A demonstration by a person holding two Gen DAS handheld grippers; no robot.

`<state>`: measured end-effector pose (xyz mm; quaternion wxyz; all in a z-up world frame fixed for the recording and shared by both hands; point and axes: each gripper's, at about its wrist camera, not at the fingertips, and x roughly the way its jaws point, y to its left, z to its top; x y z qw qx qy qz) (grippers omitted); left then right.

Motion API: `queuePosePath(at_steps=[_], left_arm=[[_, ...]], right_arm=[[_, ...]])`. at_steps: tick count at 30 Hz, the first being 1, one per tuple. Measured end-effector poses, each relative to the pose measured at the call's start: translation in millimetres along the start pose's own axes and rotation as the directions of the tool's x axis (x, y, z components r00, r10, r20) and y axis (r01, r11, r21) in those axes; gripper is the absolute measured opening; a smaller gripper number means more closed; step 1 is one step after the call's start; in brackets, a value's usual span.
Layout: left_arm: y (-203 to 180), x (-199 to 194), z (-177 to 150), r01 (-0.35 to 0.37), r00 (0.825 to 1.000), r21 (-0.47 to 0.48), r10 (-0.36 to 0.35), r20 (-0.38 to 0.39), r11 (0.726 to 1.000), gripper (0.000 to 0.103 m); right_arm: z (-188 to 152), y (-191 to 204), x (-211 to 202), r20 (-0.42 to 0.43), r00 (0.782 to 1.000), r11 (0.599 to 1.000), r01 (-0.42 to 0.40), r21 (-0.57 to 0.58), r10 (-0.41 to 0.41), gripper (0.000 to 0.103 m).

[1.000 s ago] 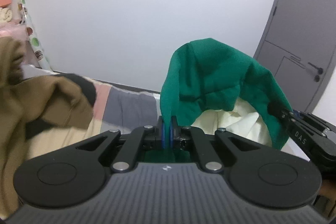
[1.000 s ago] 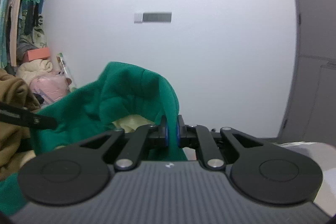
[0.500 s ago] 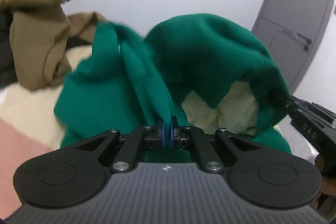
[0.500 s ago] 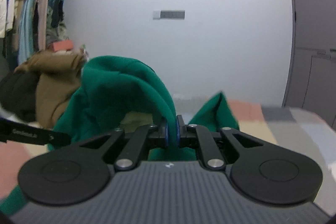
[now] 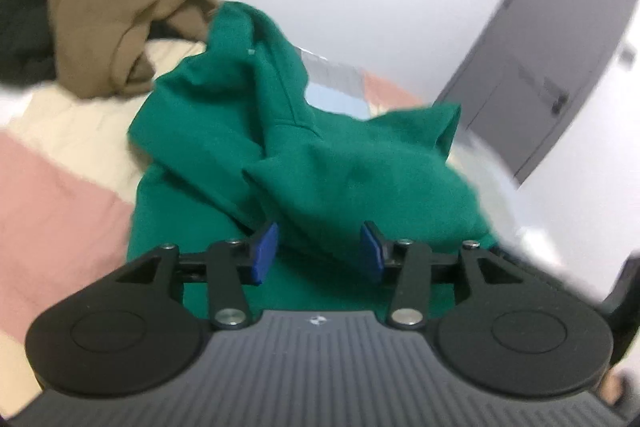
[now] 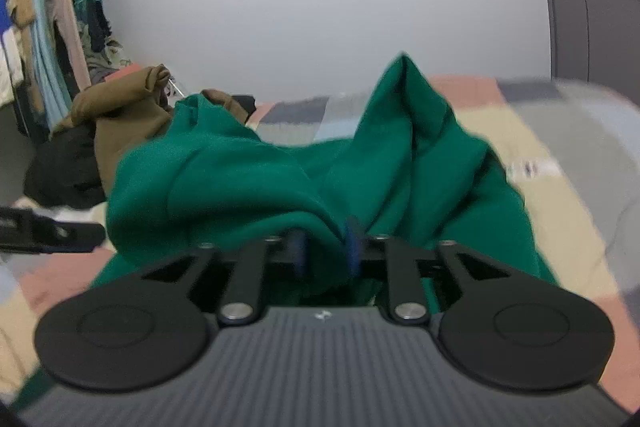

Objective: Fold large clothes

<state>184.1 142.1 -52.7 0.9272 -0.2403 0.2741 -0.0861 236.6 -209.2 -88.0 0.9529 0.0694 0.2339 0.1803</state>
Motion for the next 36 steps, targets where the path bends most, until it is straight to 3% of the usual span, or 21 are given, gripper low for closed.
queuePosePath(at_steps=[2, 3, 5, 11, 15, 18, 20, 24, 28, 32, 34, 36], left_arm=[[14.2, -12.4, 4.4, 0.047, 0.998, -0.093, -0.044, 0.035, 0.995, 0.057], [12.4, -20.4, 5.1, 0.062, 0.997, -0.118, -0.057, 0.048, 0.991, 0.06], [18.5, -19.8, 9.6, 0.076, 0.996, -0.161, -0.067, 0.058, 0.984, 0.06], [23.0, 2.8, 14.5, 0.094, 0.996, -0.216, -0.09, 0.028, 0.972, 0.06], [21.6, 20.5, 13.1, 0.096, 0.995, -0.22, -0.098, 0.003, 0.971, 0.06], [22.5, 33.6, 10.9, 0.086, 0.995, -0.227, -0.093, -0.021, 0.97, 0.06], [22.4, 41.6, 9.9, 0.075, 0.996, -0.222, -0.085, -0.034, 0.972, 0.06], [25.0, 49.9, 10.0, 0.055, 0.997, -0.216, -0.066, -0.044, 0.975, 0.06], [25.5, 54.8, 9.3, 0.03, 0.998, -0.197, -0.041, -0.05, 0.98, 0.06], [24.4, 55.0, 8.9, 0.002, 0.999, -0.163, -0.008, -0.036, 0.987, 0.06], [24.1, 52.9, 9.4, 0.005, 1.0, -0.165, -0.01, -0.024, 0.986, 0.06], [23.9, 49.1, 10.6, 0.011, 1.0, -0.165, -0.013, -0.01, 0.986, 0.06]], right_arm=[[-3.2, 0.1, -5.4, -0.023, 1.0, 1.0, -0.004, 0.022, 0.004, 0.038], [-2.7, 0.8, -8.6, -0.035, 0.999, 1.0, 0.0, 0.028, 0.001, 0.05], [-6.7, -0.8, -17.4, -0.048, 0.999, 0.999, 0.002, 0.048, 0.001, 0.06], [-10.4, -11.6, -41.8, -0.009, 0.996, 0.981, -0.085, 0.174, 0.088, 0.07], [-5.6, 7.0, -37.1, 0.035, 0.992, 0.988, -0.12, 0.096, 0.117, 0.07], [-5.8, 28.7, -33.2, 0.107, 0.984, 0.99, -0.138, -0.027, 0.14, 0.08], [-4.7, 41.5, -26.6, 0.135, 0.976, 0.983, -0.157, -0.09, 0.168, 0.082], [-5.1, 60.7, -0.5, 0.098, 0.969, 0.967, -0.209, -0.149, 0.225, 0.082], [-20.7, 71.5, 31.0, 0.037, 0.983, 0.955, -0.164, -0.245, 0.178, 0.081], [-31.4, 74.3, 50.6, -0.045, 0.993, 0.943, -0.116, -0.311, 0.108, 0.066], [-31.2, 73.2, 49.4, -0.053, 0.994, 0.944, -0.108, -0.312, 0.097, 0.047], [-26.9, 71.8, 44.0, -0.05, 0.995, 0.946, -0.1, -0.307, 0.089, 0.02]])
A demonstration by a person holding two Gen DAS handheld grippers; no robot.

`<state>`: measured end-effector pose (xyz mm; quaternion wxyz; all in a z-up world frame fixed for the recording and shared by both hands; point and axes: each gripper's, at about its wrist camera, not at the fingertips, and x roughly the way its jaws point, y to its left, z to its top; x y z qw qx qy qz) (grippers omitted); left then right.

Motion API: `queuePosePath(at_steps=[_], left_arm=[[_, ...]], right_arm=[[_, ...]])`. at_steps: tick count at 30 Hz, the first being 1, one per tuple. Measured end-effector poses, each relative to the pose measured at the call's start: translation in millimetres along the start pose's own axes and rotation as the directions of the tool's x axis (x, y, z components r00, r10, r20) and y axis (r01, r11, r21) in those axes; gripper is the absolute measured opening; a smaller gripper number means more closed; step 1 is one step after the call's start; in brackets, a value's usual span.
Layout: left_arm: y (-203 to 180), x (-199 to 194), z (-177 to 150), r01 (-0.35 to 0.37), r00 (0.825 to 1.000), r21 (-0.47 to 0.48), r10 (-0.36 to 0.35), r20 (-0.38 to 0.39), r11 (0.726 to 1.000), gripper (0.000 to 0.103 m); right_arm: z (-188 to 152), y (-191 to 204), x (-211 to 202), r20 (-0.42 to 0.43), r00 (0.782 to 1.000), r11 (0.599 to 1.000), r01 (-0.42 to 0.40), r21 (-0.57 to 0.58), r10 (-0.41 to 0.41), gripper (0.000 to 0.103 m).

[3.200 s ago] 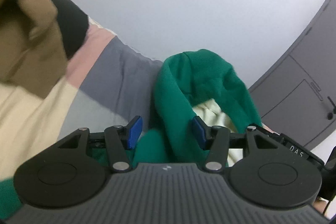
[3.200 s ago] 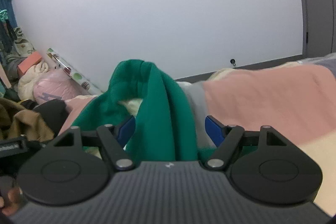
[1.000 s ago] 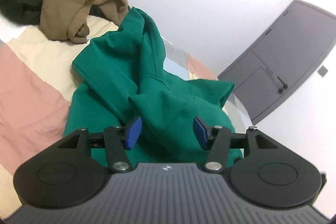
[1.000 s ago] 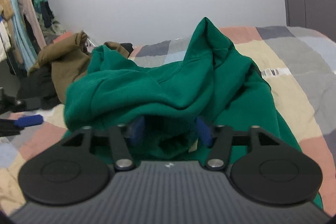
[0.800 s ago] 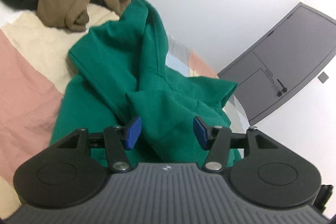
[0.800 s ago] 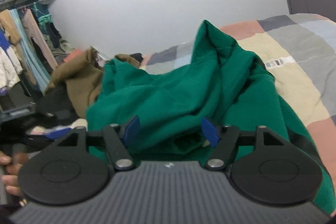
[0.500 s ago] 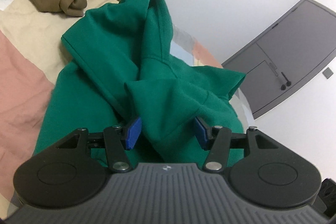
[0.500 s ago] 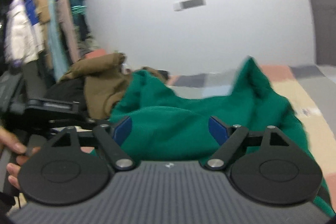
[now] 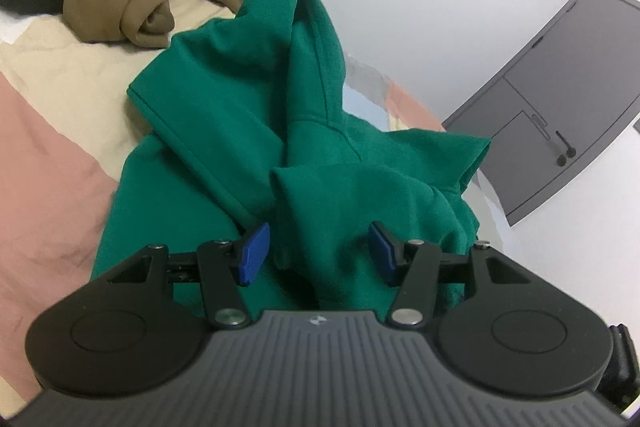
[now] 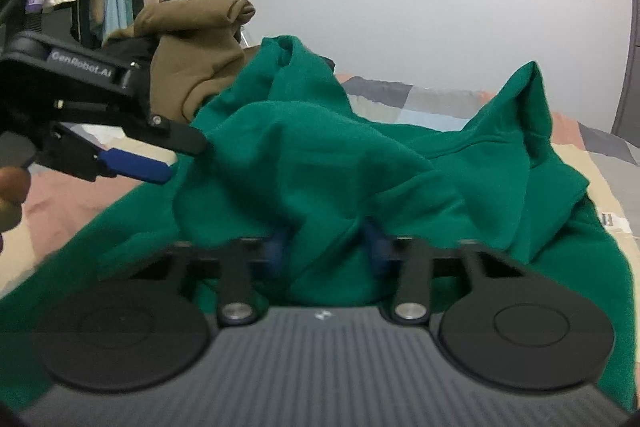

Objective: Fold large clothes

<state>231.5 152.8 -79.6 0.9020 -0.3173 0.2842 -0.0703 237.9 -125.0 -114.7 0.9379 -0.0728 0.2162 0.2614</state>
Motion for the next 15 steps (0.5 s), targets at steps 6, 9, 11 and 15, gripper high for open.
queuePosePath(at_steps=[6, 9, 11, 15], left_arm=[[-5.1, -17.8, -0.2, 0.011, 0.999, 0.017, -0.011, 0.051, 1.0, 0.06], [-12.2, -25.1, -2.9, 0.014, 0.998, 0.052, -0.017, 0.067, 0.999, 0.06], [-17.7, -27.0, -6.2, 0.01, 0.998, 0.076, -0.015, 0.064, 0.997, 0.06], [-25.6, -22.9, -15.3, 0.0, 0.999, 0.116, -0.005, 0.043, 0.993, 0.06]], right_arm=[[14.4, -11.5, -45.6, 0.074, 0.997, 0.999, 0.016, 0.034, -0.019, 0.013], [15.0, -18.7, -71.4, 0.1, 0.994, 0.998, 0.03, 0.046, -0.035, 0.012], [12.2, -24.7, -81.1, 0.072, 0.997, 0.997, 0.034, 0.063, -0.039, 0.012], [-0.8, -34.5, -75.0, -0.096, 0.994, 0.993, 0.07, 0.096, -0.06, 0.012]])
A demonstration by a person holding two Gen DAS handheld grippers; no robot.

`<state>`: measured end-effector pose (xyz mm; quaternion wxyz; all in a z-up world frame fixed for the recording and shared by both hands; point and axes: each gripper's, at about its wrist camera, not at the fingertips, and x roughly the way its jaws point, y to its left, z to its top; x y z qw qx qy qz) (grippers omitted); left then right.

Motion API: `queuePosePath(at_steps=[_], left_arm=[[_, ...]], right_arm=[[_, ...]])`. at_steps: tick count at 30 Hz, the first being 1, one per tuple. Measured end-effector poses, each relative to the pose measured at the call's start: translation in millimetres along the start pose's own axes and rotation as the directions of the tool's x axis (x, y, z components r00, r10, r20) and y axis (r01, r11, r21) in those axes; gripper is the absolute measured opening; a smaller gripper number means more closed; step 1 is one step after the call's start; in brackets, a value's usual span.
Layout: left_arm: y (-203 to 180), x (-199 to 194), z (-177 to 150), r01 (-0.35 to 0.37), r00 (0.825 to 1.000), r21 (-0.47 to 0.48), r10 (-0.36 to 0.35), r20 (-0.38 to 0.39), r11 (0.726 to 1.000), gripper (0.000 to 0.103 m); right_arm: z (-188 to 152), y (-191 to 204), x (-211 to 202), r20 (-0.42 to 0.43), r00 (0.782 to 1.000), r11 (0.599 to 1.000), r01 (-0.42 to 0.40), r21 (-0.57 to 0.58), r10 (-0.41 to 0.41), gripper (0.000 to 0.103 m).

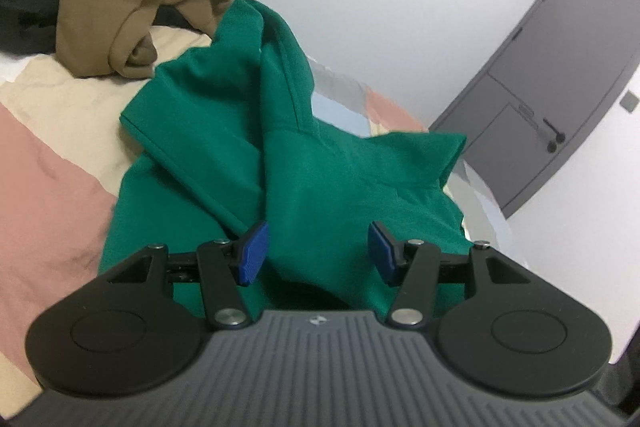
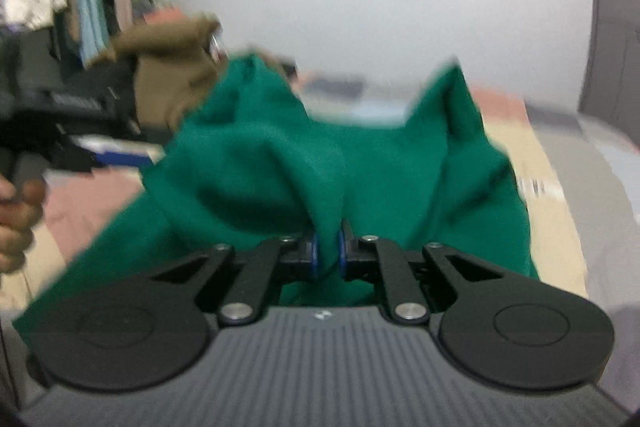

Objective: Fold large clothes

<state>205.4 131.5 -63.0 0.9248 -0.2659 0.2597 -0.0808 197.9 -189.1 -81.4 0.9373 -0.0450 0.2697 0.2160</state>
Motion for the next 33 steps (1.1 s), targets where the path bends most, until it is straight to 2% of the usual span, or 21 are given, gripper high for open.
queuePosePath(at_steps=[2, 4, 7, 8, 9, 11, 12, 17, 19, 21, 22, 24, 26, 33], left_arm=[[-2.8, 3.8, -5.3, -0.009, 1.0, 0.022, 0.009, -0.023, 1.0, 0.06], [-4.1, 7.2, -9.9, -0.022, 0.999, 0.035, 0.023, -0.034, 0.999, 0.06], [-5.8, 8.0, -12.5, -0.03, 0.999, 0.048, 0.032, -0.031, 0.998, 0.06], [-6.6, 6.9, -12.4, -0.033, 0.999, 0.051, 0.034, -0.018, 0.998, 0.06], [-7.4, 5.9, -12.0, -0.033, 0.999, 0.053, 0.033, -0.01, 0.998, 0.06], [-9.1, 3.6, -10.1, -0.019, 1.0, 0.054, 0.019, 0.006, 0.998, 0.06], [-10.5, 2.4, -9.5, -0.011, 1.0, 0.056, 0.011, 0.012, 0.998, 0.06], [-22.9, 3.7, -9.0, 0.029, 0.999, 0.084, -0.033, 0.041, 0.996, 0.06], [-25.4, 9.6, -8.4, 0.05, 0.998, 0.081, -0.053, 0.034, 0.995, 0.06], [-26.8, 15.2, -8.3, 0.067, 0.997, 0.086, -0.069, 0.025, 0.994, 0.06], [-28.7, 18.6, -8.8, 0.066, 0.997, 0.094, -0.069, 0.02, 0.993, 0.06], [-33.0, 27.6, -11.4, 0.054, 0.999, 0.112, -0.054, -0.004, 0.992, 0.06], [-36.2, 34.0, -15.2, 0.046, 0.999, 0.136, -0.043, -0.021, 0.99, 0.06], [-36.0, 53.9, -24.6, 0.01, 0.997, 0.176, 0.004, -0.082, 0.984, 0.06]], right_arm=[[-7.7, -6.2, 10.8, -0.098, 0.995, 1.0, 0.0, 0.029, 0.003, 0.013], [-14.1, -8.9, 18.6, -0.162, 0.987, 0.999, 0.005, 0.042, 0.002, 0.015], [-14.4, -13.5, 15.2, -0.164, 0.986, 0.997, -0.016, 0.08, 0.029, 0.017], [-12.8, -15.0, 11.7, -0.155, 0.987, 0.995, -0.025, 0.095, 0.04, 0.023], [-11.5, -16.7, 7.4, -0.142, 0.989, 0.994, -0.034, 0.108, 0.049, 0.039], [-9.3, -21.4, -1.9, -0.108, 0.992, 0.99, -0.046, 0.133, 0.061, 0.059], [-8.0, -24.7, -7.7, -0.085, 0.994, 0.987, -0.061, 0.148, 0.074, 0.06], [5.8, -40.1, -30.9, 0.051, 0.988, 0.959, -0.152, 0.241, 0.144, 0.06], [9.1, -45.0, -33.0, 0.113, 0.982, 0.948, -0.176, 0.264, 0.151, 0.06], [11.1, -43.9, -26.6, 0.132, 0.98, 0.947, -0.179, 0.266, 0.148, 0.06], [10.8, -42.0, -21.0, 0.135, 0.98, 0.949, -0.18, 0.26, 0.149, 0.06], [11.7, -38.6, -5.6, 0.13, 0.981, 0.954, -0.175, 0.243, 0.147, 0.049], [11.9, -34.6, 11.0, 0.1, 0.983, 0.961, -0.171, 0.218, 0.153, 0.043], [3.7, -23.1, 56.4, -0.021, 0.989, 0.974, -0.143, 0.177, 0.149, 0.042]])
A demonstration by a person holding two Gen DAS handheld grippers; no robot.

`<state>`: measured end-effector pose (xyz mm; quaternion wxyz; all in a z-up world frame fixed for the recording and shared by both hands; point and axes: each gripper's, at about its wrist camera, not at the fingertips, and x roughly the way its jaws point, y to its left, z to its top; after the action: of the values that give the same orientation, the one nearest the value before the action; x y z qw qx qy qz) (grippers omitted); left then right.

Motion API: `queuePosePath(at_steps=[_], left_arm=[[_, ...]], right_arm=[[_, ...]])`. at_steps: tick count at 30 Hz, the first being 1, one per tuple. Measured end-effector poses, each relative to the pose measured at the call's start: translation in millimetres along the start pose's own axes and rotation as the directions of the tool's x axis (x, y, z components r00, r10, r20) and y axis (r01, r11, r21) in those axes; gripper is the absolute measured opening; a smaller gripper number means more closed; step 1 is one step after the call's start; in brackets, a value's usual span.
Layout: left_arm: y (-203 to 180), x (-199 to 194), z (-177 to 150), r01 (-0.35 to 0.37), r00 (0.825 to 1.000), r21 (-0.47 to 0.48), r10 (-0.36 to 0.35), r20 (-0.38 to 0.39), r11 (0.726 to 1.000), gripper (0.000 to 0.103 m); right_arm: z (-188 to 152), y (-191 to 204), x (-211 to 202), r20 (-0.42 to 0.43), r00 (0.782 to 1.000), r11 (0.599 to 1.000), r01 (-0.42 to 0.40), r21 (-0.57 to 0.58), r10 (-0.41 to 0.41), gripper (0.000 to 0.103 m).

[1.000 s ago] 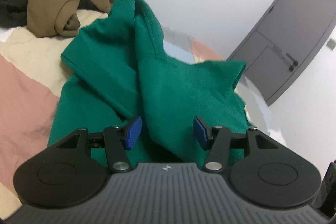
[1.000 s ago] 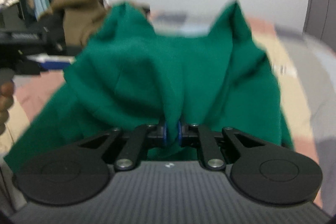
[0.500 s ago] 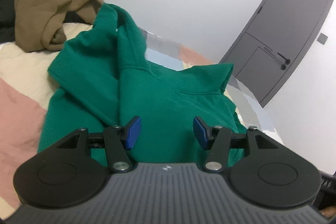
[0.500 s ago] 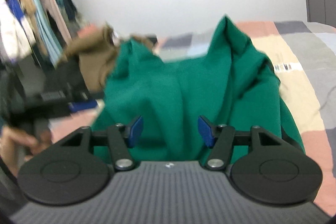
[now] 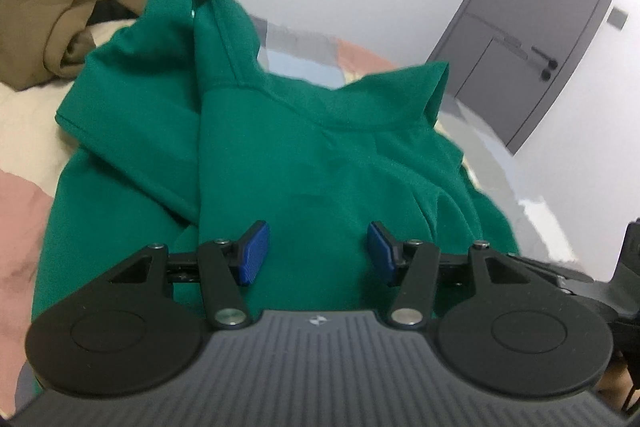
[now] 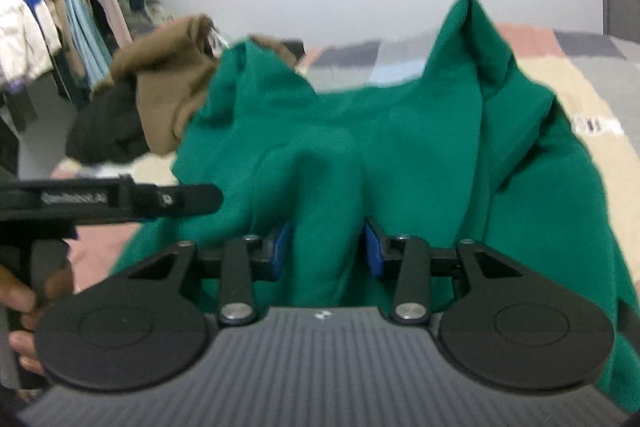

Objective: Fold large clothes

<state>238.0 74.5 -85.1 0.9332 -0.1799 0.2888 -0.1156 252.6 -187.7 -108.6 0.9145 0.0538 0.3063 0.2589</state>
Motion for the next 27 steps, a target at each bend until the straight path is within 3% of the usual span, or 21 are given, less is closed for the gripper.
queuePosePath(at_steps=[10, 18, 19, 21, 23, 27], left_arm=[[3.8, 24.4, -1.9, -0.063, 0.996, 0.004, 0.063, -0.062, 0.998, 0.06], [13.5, -21.8, 0.9, -0.051, 0.998, -0.069, 0.049, -0.039, 0.996, 0.063], [16.5, -33.3, -0.1, -0.064, 0.997, -0.075, 0.061, -0.038, 0.995, 0.063], [21.4, -52.7, -1.8, -0.098, 0.995, -0.084, 0.096, -0.029, 0.992, 0.064], [29.2, -69.9, -1.3, -0.14, 0.99, -0.094, 0.138, -0.025, 0.986, 0.066], [54.1, -92.4, -6.5, -0.205, 0.979, -0.186, 0.203, -0.033, 0.961, 0.069]], right_arm=[[-6.8, 0.4, 15.0, -0.047, 0.998, 0.999, 0.033, -0.038, -0.035, 0.042], [-0.1, -16.5, -12.4, -0.04, 0.999, 0.997, -0.006, 0.077, 0.009, 0.042], [-0.2, -19.5, -19.7, -0.036, 0.999, 0.996, -0.002, 0.093, 0.005, 0.045], [-2.4, -26.2, -39.6, -0.025, 0.999, 0.993, 0.038, 0.111, -0.035, 0.067], [-5.5, -33.4, -57.1, -0.016, 0.995, 0.988, 0.102, 0.116, -0.101, 0.078], [-11.9, -63.2, -80.8, -0.051, 0.97, 0.946, 0.244, 0.212, -0.239, 0.083]])
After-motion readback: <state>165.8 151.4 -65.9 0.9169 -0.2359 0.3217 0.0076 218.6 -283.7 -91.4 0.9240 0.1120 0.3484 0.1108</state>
